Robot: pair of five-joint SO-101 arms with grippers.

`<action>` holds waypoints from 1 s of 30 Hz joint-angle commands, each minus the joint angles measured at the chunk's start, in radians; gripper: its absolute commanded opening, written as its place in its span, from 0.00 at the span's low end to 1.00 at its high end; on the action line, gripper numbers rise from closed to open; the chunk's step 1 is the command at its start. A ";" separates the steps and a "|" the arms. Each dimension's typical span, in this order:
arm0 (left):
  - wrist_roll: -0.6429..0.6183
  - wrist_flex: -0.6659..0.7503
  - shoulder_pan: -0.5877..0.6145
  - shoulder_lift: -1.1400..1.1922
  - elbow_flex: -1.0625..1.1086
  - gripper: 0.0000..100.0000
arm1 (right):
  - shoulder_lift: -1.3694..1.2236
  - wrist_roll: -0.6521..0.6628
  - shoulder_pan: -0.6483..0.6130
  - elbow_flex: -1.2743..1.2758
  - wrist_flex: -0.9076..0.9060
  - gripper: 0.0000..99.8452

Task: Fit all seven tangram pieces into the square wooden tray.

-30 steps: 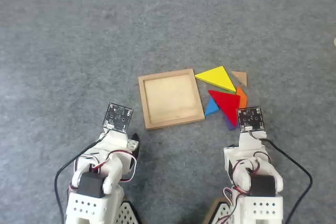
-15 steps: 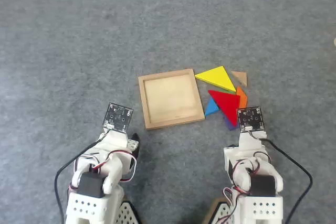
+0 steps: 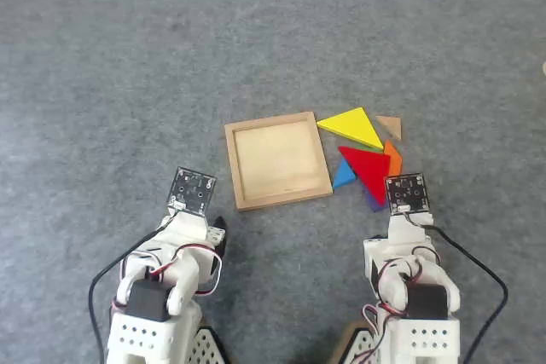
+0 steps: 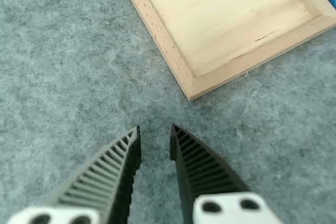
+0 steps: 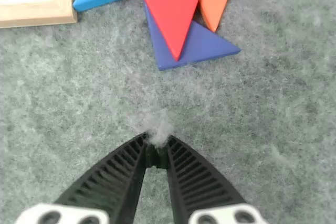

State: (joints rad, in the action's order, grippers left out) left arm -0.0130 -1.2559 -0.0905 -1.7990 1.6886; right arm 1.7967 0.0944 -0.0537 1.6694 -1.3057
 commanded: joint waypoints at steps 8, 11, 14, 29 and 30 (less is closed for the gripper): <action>-0.009 -0.006 0.008 -0.021 -0.005 0.09 | 0.016 0.000 -0.004 0.014 -0.005 0.01; -0.009 -0.006 0.008 -0.021 -0.005 0.09 | 0.016 0.000 -0.004 0.014 -0.005 0.01; -0.009 -0.006 0.008 -0.021 -0.005 0.09 | 0.016 0.000 -0.005 0.014 -0.005 0.01; -0.009 -0.006 0.008 -0.021 -0.005 0.09 | 0.015 0.491 0.225 -0.137 0.156 0.01; -0.009 -0.006 0.008 -0.021 -0.005 0.09 | 0.007 0.485 0.240 -0.187 0.147 0.01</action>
State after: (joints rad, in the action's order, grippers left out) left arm -0.0130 -1.2559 -0.0905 -1.7990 1.6886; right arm 1.7967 0.4718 0.1366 1.6249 -1.1830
